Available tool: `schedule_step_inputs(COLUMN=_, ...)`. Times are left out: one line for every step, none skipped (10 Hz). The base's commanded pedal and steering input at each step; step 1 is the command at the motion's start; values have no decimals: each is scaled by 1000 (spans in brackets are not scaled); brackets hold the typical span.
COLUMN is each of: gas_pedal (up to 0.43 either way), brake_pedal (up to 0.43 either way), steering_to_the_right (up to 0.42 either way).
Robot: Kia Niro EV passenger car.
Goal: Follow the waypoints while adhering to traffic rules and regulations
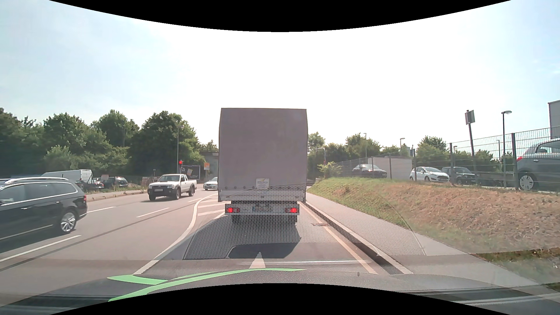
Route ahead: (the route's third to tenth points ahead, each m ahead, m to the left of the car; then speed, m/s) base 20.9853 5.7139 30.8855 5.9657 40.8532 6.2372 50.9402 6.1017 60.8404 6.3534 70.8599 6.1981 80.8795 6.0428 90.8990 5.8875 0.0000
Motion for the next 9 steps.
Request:
schedule_step_inputs(gas_pedal=0, brake_pedal=280, steering_to_the_right=3)
schedule_step_inputs(gas_pedal=0, brake_pedal=280, steering_to_the_right=3)
schedule_step_inputs(gas_pedal=0, brake_pedal=287, steering_to_the_right=2)
schedule_step_inputs(gas_pedal=0, brake_pedal=287, steering_to_the_right=2)
schedule_step_inputs(gas_pedal=0, brake_pedal=287, steering_to_the_right=2)
schedule_step_inputs(gas_pedal=0, brake_pedal=287, steering_to_the_right=2)
schedule_step_inputs(gas_pedal=0, brake_pedal=280, steering_to_the_right=2)
schedule_step_inputs(gas_pedal=0, brake_pedal=287, steering_to_the_right=2)
schedule_step_inputs(gas_pedal=0, brake_pedal=287, steering_to_the_right=2)
